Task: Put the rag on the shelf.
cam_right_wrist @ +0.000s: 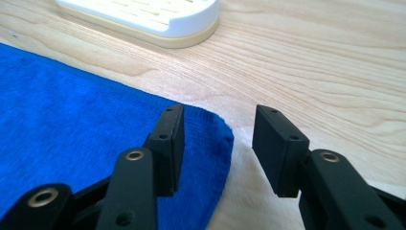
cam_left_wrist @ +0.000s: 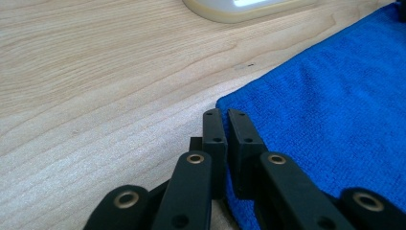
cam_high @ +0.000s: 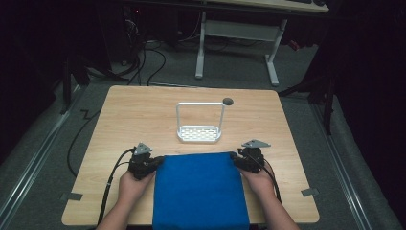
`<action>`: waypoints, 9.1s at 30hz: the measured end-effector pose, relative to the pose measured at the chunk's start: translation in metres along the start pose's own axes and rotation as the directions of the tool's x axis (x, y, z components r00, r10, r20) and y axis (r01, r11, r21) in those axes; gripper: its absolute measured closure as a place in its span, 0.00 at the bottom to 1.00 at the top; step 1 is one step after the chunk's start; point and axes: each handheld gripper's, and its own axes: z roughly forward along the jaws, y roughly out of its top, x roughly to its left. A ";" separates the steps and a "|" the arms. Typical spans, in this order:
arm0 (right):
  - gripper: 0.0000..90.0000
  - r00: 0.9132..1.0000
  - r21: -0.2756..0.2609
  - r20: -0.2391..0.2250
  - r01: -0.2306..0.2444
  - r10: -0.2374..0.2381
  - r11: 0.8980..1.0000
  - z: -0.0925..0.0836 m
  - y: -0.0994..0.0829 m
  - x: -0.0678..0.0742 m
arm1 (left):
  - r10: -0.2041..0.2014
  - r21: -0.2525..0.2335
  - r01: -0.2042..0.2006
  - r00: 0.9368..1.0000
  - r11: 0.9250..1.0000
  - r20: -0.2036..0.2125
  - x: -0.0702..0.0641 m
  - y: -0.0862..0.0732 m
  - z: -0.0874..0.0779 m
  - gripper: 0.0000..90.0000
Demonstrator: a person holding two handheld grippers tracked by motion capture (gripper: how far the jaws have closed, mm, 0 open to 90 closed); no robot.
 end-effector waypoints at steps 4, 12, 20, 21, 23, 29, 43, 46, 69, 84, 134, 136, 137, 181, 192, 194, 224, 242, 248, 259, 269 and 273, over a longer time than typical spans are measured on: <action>0.71 0.999 0.024 0.015 0.029 -0.029 0.999 0.006 -0.001 0.004 | -0.002 0.001 0.002 1.000 1.000 0.003 0.000 0.000 0.000 0.96; 0.93 0.998 -0.003 0.018 0.054 -0.054 0.999 0.005 -0.006 0.011 | -0.012 0.000 0.012 1.000 1.000 0.019 0.002 0.000 0.000 0.96; 0.98 0.996 -0.028 -0.011 0.085 -0.086 0.996 0.002 -0.006 0.013 | -0.041 -0.001 0.041 0.999 0.999 0.035 0.004 -0.001 -0.001 0.96; 0.98 0.997 -0.037 -0.014 0.081 -0.081 0.996 0.000 -0.006 0.013 | -0.044 -0.003 0.045 0.998 0.999 0.035 0.004 -0.002 -0.001 0.97; 0.98 0.996 -0.059 -0.010 0.087 -0.088 0.994 -0.004 -0.006 0.016 | -0.049 -0.003 0.049 0.998 0.999 0.033 0.005 -0.002 -0.002 0.97; 0.98 0.996 -0.115 -0.013 0.090 -0.092 0.989 -0.013 -0.009 0.023 | -0.038 -0.052 0.039 0.999 0.998 0.032 0.005 -0.002 -0.006 0.97; 0.98 0.996 -0.244 -0.018 0.077 -0.084 0.967 -0.038 -0.004 0.031 | 0.019 -0.176 -0.021 1.000 0.984 -0.015 -0.012 0.005 -0.034 0.98; 0.98 0.996 -0.264 -0.019 0.079 -0.087 0.961 -0.043 -0.003 0.031 | 0.000 -0.208 0.000 1.000 0.978 -0.003 -0.012 0.006 -0.038 0.98; 0.98 0.996 -0.450 -0.014 0.070 -0.086 0.890 -0.092 0.026 0.039 | 0.037 -0.366 -0.038 0.999 0.930 -0.010 -0.029 0.039 -0.076 0.98; 0.98 0.996 -0.528 0.006 0.079 -0.089 0.845 -0.114 0.070 0.034 | 0.042 -0.453 -0.059 0.998 0.890 -0.048 -0.028 0.090 -0.098 0.98; 0.99 0.991 -0.469 0.124 0.108 -0.056 0.876 -0.061 0.205 -0.028 | 0.057 -0.410 -0.157 0.968 0.899 -0.245 0.024 0.224 -0.044 0.98; 0.99 0.992 -0.432 0.121 0.093 -0.045 0.897 -0.045 0.204 -0.035 | 0.053 -0.371 -0.145 0.968 0.917 -0.246 0.030 0.222 -0.031 0.98; 0.99 0.992 -0.432 0.121 0.093 -0.045 0.897 -0.045 0.204 -0.035 | 0.054 -0.363 -0.143 0.968 0.921 -0.244 0.031 0.221 -0.029 0.98; 0.98 1.000 -0.191 0.018 0.027 -0.024 0.981 0.042 0.106 -0.032 | -0.030 -0.119 0.027 0.999 0.992 -0.030 0.045 0.122 0.062 0.98; 0.98 1.000 -0.160 0.016 0.022 -0.020 0.987 0.055 0.098 -0.032 | -0.037 -0.108 0.033 0.999 0.994 -0.030 0.047 0.112 0.065 0.98; 0.98 1.000 -0.159 0.015 0.020 -0.018 0.987 0.055 0.098 -0.032 | -0.040 -0.111 0.036 0.999 0.993 -0.030 0.047 0.112 0.064 0.97; 0.67 0.999 -0.216 0.049 -0.007 0.018 0.976 0.014 0.114 -0.049 | -0.057 -0.196 0.020 0.981 0.980 -0.185 0.056 0.128 0.003 0.63; 0.69 0.996 -0.227 0.092 0.017 0.004 0.974 -0.011 0.104 -0.051 | -0.071 -0.206 0.027 0.976 0.978 -0.207 0.061 0.109 -0.014 0.61; 0.67 0.995 -0.221 0.096 0.023 -0.002 0.975 -0.019 0.094 -0.053 | -0.079 -0.207 0.036 0.976 0.978 -0.204 0.061 0.097 -0.019 0.61; 0.66 0.994 -0.227 0.095 0.074 -0.054 0.971 -0.044 0.073 -0.038 | -0.074 -0.202 0.033 0.978 0.979 -0.197 0.049 0.067 -0.035 0.57; 0.59 0.988 -0.252 0.084 0.148 -0.131 0.956 -0.075 0.050 -0.011 | -0.025 -0.196 -0.004 0.989 0.981 -0.148 0.015 0.031 -0.065 0.54; 0.57 0.990 -0.281 0.058 0.138 -0.127 0.950 -0.085 0.035 0.001 | -0.008 -0.182 -0.015 0.992 0.983 -0.127 0.000 0.015 -0.073 0.52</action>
